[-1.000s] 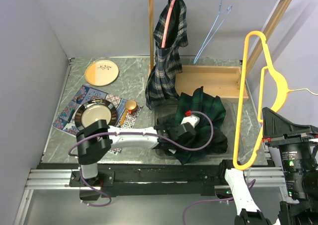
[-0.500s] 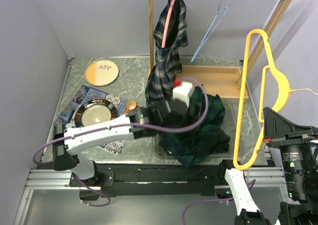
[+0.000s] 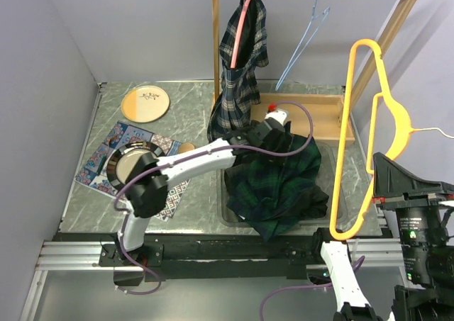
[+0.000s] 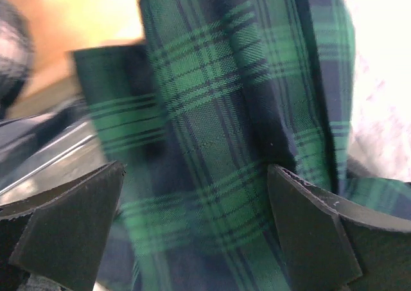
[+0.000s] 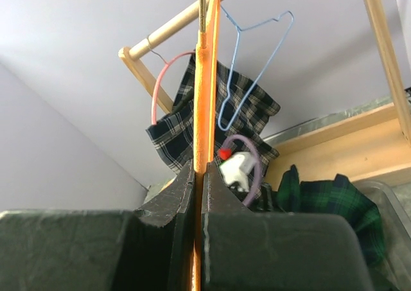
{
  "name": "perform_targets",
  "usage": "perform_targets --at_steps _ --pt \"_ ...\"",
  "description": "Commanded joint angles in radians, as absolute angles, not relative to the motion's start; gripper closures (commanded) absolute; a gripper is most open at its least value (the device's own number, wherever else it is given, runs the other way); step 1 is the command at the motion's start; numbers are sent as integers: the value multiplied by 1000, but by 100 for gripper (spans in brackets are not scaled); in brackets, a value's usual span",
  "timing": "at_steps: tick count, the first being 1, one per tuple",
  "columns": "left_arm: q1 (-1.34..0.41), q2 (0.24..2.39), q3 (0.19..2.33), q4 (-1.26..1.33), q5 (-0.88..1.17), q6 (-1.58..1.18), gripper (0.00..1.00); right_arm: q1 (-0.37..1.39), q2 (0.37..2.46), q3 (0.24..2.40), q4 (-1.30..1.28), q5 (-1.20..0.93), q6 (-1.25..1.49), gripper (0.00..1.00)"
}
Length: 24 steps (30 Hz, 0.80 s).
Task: Remove the skirt from the hanger
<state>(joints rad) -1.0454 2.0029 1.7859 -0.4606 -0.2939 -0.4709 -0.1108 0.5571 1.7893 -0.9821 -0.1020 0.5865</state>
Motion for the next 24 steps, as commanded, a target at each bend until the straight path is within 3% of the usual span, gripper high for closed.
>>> perform_targets --at_steps 1,3,6,7,10,12,13,22,24 --pt "-1037 2074 1867 -341 -186 -396 1 -106 540 1755 -890 -115 595 100" --pt "-1039 2132 1900 -350 -144 -382 3 -104 549 1759 -888 -130 583 100" --pt "-1048 2145 1937 -359 -120 -382 31 -103 557 1769 -888 -130 580 100" --pt "-1051 2125 1892 -335 -104 -380 53 -103 557 1767 -887 -130 580 100" --pt "-1065 2025 1810 -269 0 -364 82 -103 564 1775 -887 -168 580 100" --pt "-1080 1959 1784 -264 79 -364 96 -103 571 1784 -888 -196 583 100" --pt "-1088 1939 1760 -268 95 -365 99 -103 568 1784 -887 -202 583 100" --pt "-1203 1763 1524 -202 186 -391 99 -98 565 1815 -899 -166 580 100" --pt "-1201 1782 1491 -209 114 -391 99 -98 558 1813 -891 -167 587 100"
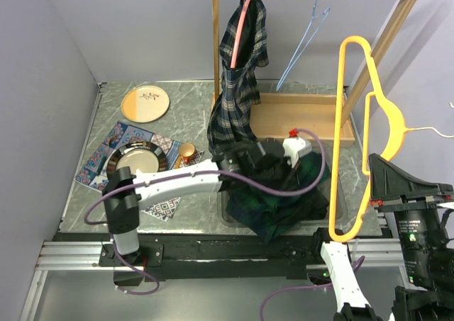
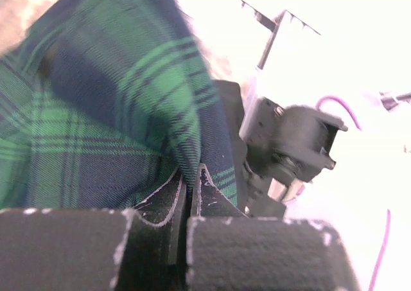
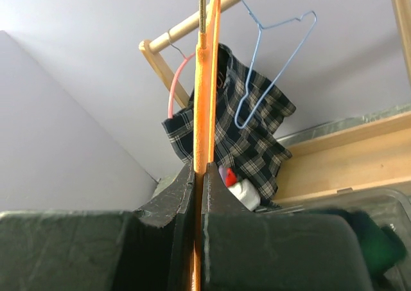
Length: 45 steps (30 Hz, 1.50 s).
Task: Remove the skirt from the hanger
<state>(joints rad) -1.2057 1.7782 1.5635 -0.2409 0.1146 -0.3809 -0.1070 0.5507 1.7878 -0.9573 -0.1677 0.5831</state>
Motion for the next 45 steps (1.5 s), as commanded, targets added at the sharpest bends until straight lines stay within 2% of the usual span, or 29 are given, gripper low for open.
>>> perform_targets --at_steps 1,7,11,14,16,18,22,26,30,32,33,38,41,45 --pt "-1192 1793 1464 -195 95 -388 99 -98 557 1809 -890 -167 588 100" --pt "-1102 1914 1326 21 167 -515 99 -98 610 1853 -937 -118 588 100" --pt "-1100 2020 1356 -27 -3 -525 99 -98 658 1885 -931 -92 591 100" --pt "-1100 2011 1445 -106 -126 -535 91 -100 670 1853 -902 -120 601 100" --pt "-1098 1962 1439 -100 -172 -558 61 -100 670 1833 -890 -126 598 100" --pt "-1092 1876 1445 -80 -141 -618 38 -100 672 1809 -900 -100 588 100" --pt "-1091 1772 1532 -116 -9 -638 22 -98 719 1842 -948 -52 557 100" --pt "-1092 1666 1539 -179 -49 -617 18 -98 744 1819 -971 -11 514 100" --pt "-1075 1586 1398 -158 -75 -603 7 -98 790 1798 -971 55 443 100" --pt "-1057 1556 1375 -179 -54 -603 5 -100 839 1805 -968 60 396 100" --pt "-1058 1543 1359 -187 -48 -594 0 -100 854 1805 -962 58 382 100" --pt "-1057 1424 1332 -264 -90 -490 3 -98 960 1822 -905 71 293 100" --pt "-1057 1350 1325 -350 -168 -385 3 -100 1027 1858 -894 66 232 100" --pt "-1057 1240 1214 -390 -303 -298 3 -98 1110 1893 -873 60 181 100"
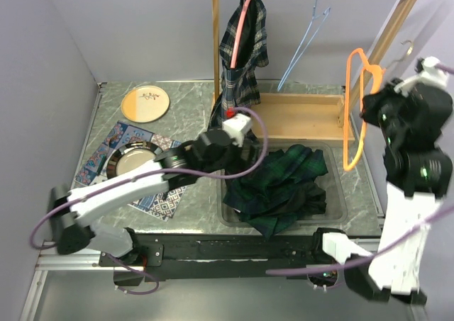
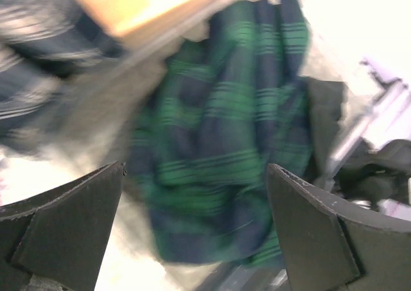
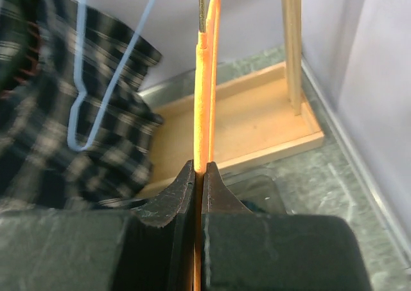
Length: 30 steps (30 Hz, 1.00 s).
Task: Remove the skirt from the hanger
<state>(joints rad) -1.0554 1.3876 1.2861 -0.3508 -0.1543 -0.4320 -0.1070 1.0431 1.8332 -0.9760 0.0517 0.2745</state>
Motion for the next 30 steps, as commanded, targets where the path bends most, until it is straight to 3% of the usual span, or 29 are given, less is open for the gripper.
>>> perform_targets --at_steps 1,6,11,15,17,25,30 --pt "-1057 1212 1186 -368 -334 -266 3 -101 1124 1901 -862 55 160 100" --pt "-1060 1005 1008 -278 -414 -180 3 -100 1175 1884 -688 8 117 100" --pt "-1146 910 976 -296 -590 -124 3 -100 1255 1902 -556 -117 18 100" --pt "-1254 890 913 -239 -968 -40 3 -100 1351 1997 -555 -114 -34 100" --pt "-1288 902 904 -241 -1026 -17 3 -100 1413 2075 -583 -77 -41 100" --pt "-1310 907 928 -296 -1058 -74 3 -100 1537 2166 -563 -17 -11 100" --pt "-1319 729 885 -224 -1005 -51 3 -104 1592 2163 -486 -2 -26 100"
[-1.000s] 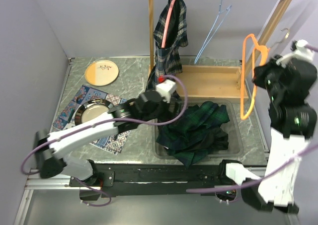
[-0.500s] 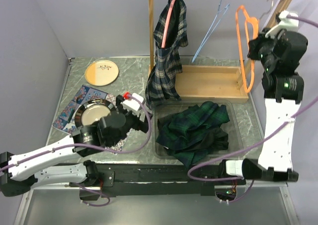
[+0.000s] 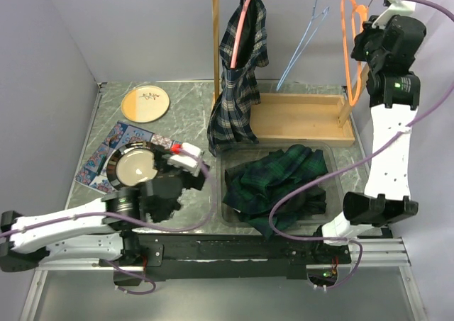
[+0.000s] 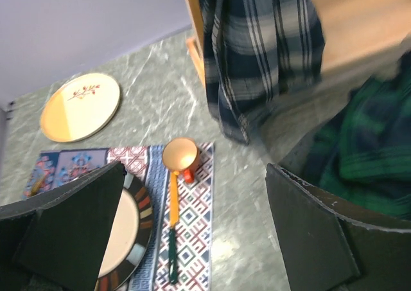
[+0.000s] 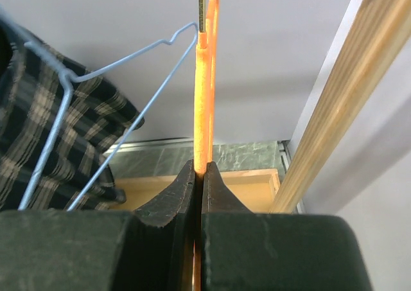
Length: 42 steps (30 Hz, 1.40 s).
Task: Remove the skirt from the hanger
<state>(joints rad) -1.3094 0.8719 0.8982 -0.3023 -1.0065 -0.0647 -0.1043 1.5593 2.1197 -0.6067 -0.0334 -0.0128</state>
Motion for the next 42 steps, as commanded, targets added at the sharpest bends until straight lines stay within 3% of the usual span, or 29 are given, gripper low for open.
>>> perform_targets --at_steps 1,7,13,16,17,20,24,31,38,42 --pt "-1321 669 881 -213 -993 -42 3 -110 1626 2201 -489 -2 -23 100" --pt "-1353 477 824 -117 -974 -11 3 -132 1739 2273 -479 18 -23 100" --pt "-1388 425 796 -60 -1058 55 3 -144 1786 2260 -473 -40 39 100" --pt "-1396 429 792 -51 -1071 78 3 -147 1760 2243 -479 -35 75 91" --pt "-1396 433 785 -51 -1075 81 3 -146 1749 2249 -507 -23 87 80" --pt "-1399 454 787 -64 -1083 78 3 -144 1666 2224 -538 -2 136 61" --pt "-1401 474 773 -35 -1097 84 3 -146 1536 2146 -592 -75 196 49" --pt "-1402 471 816 -74 -1013 6 3 -146 1385 2085 -796 -110 291 8" --pt "-1401 621 1015 -190 -1011 -46 2 -97 1211 1918 -810 -253 449 9" --pt "-1379 757 1106 -158 -997 35 2 -13 1131 1930 -819 -275 515 13"
